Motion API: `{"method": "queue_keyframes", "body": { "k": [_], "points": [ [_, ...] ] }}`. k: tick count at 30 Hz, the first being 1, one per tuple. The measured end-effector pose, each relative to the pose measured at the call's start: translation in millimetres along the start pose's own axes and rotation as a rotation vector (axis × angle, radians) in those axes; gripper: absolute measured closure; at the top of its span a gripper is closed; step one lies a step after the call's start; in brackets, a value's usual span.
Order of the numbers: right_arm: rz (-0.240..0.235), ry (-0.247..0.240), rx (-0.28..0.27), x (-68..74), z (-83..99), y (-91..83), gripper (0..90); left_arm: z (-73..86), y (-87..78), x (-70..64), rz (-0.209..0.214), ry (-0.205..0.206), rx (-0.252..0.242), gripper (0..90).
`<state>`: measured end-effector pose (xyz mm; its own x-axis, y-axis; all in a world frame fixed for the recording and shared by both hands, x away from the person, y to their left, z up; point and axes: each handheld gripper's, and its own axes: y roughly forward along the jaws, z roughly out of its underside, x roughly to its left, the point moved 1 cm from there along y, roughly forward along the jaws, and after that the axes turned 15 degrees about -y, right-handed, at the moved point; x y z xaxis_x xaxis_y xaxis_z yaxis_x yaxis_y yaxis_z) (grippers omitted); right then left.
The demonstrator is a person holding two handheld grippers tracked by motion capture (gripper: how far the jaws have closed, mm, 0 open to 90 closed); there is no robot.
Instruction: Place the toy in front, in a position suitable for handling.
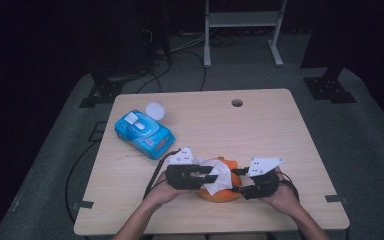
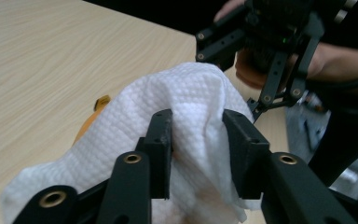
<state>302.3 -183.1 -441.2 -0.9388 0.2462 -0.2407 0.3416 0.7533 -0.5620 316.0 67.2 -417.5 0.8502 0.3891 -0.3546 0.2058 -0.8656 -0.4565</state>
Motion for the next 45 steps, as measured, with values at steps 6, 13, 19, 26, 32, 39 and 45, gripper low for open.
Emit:
{"method": "queue_keyframes", "body": {
  "k": [6,13,19,26,32,39,45],
  "points": [
    [0.008,0.010,0.012,0.5,1.7,-0.7,48.6,7.9,0.5,8.4,-0.014,0.007,-0.002,77.1],
    [0.020,0.006,0.016,2.0,-0.4,0.8,49.6,20.5,-22.2,22.7,-0.047,-0.026,0.004,82.0],
    [0.032,0.013,0.019,2.1,-1.1,1.5,49.1,19.3,-24.2,20.9,-0.028,-0.034,-0.008,84.1],
    [0.040,0.031,0.029,4.2,-3.4,1.8,51.3,9.5,-11.1,-0.2,0.065,0.000,-0.018,83.2],
    [0.029,0.037,0.035,2.6,-4.6,0.3,58.9,18.3,-8.0,14.1,0.036,-0.014,0.003,83.4],
    [0.012,0.070,0.012,-2.5,-1.7,0.7,59.1,26.7,-17.5,25.3,0.022,-0.049,0.008,83.3],
    [0.022,0.065,0.021,-0.9,-1.3,0.7,58.2,25.4,-15.3,21.0,0.007,-0.032,0.004,81.5]
  ]
}}
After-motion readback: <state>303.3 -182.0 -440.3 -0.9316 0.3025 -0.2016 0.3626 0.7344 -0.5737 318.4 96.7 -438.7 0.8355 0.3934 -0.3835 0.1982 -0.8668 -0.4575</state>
